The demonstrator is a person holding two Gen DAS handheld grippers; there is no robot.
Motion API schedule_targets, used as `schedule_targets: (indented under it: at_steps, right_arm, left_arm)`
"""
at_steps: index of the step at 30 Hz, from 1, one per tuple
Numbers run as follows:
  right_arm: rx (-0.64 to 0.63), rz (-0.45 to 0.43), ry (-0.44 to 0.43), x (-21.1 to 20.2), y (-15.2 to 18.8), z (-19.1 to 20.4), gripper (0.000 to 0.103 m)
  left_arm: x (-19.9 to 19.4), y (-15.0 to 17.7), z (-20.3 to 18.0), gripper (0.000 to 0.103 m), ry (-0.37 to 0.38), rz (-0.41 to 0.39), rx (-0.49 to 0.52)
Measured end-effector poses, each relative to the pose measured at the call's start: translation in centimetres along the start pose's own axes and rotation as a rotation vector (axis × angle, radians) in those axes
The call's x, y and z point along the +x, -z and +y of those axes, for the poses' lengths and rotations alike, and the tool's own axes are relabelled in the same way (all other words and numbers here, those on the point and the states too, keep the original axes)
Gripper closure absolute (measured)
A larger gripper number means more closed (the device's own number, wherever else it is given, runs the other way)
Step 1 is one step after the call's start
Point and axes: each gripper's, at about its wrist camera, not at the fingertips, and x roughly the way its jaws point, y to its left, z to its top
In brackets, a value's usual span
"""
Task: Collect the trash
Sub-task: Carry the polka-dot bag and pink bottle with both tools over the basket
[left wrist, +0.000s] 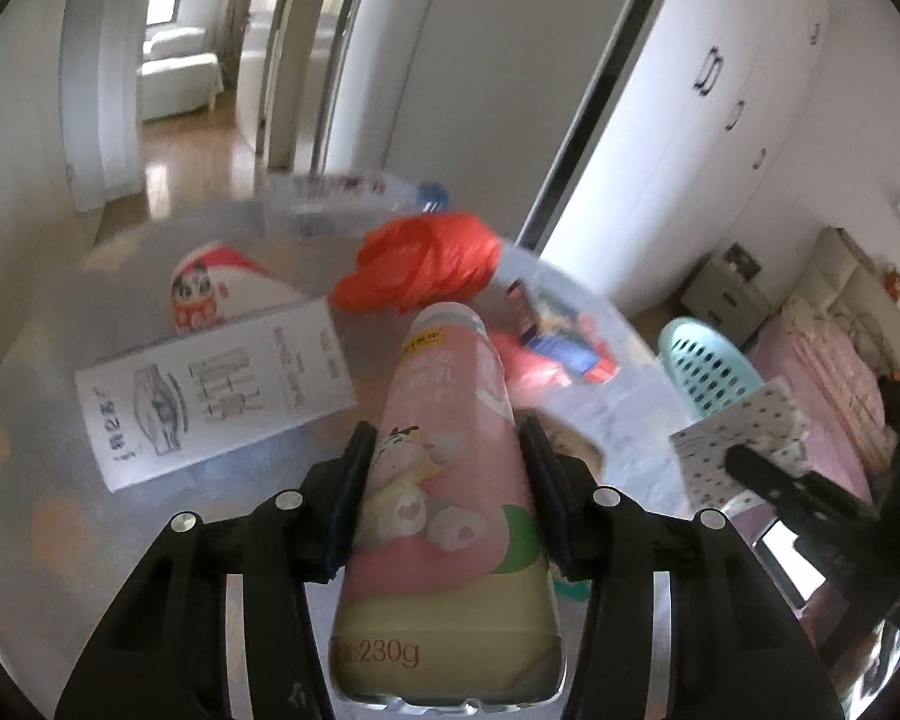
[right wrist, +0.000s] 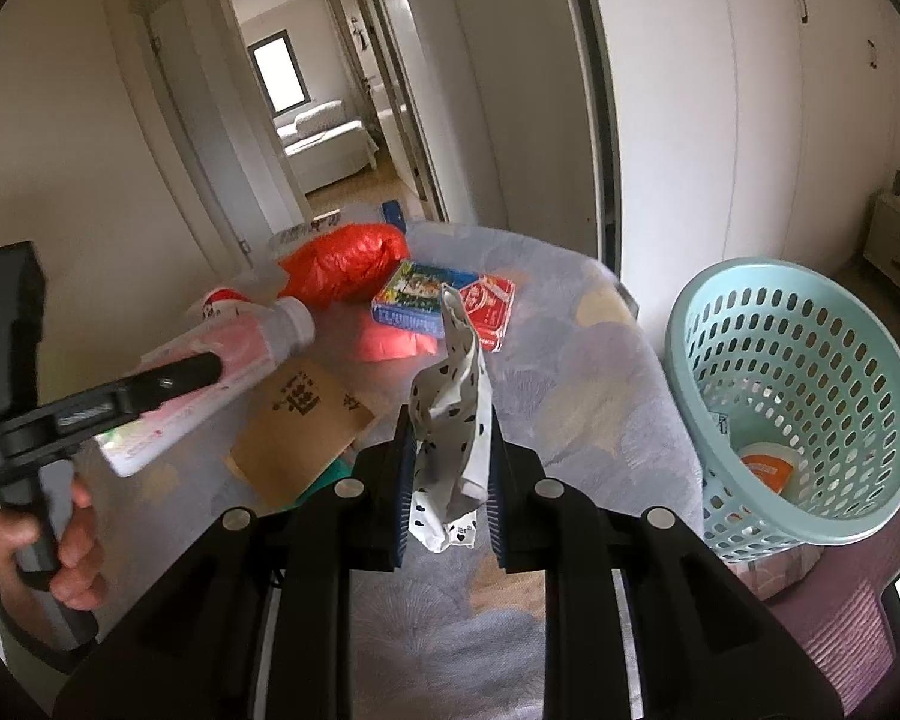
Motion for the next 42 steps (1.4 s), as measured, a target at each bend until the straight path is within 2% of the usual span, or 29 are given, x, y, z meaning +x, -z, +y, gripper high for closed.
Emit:
schedule_targets:
  at_steps: [8,15,22,30,36,42]
  right_arm:
    - [0.007,-0.078,0.034,-3.1,-1.0,-1.4,0.085]
    - [0.073,-0.144,0.094,-6.3,-1.8,-5.8,0.085]
    - [0.209,-0.170,0.154,-8.0,-1.4,-12.6,0.085]
    - [0.371,-0.147,0.219,-8.2,0.6,-20.1,0.085]
    - [0.409,-0.132,0.278,-8.2,1.6,-23.1,0.085]
    - [0.428,-0.093,0.294,-7.1,1.9,-23.8,0.085]
  left_arm:
    - [-2.0,-1.0,-5.6,0.056,0.078,-0.064,0.088]
    - [-0.1,-1.5,-12.4,0.056,0.188,-0.063,0.177]
    - [4.5,-1.3,-19.4,0.056,0.257,0.010,0.246]
    - [11.5,-0.7,-25.6,0.056,0.285,0.121,0.286]
    - [16.3,0.3,-28.9,0.056,0.284,0.195,0.314]
    - [20.1,1.3,-29.0,0.056,0.272,0.269,0.302]
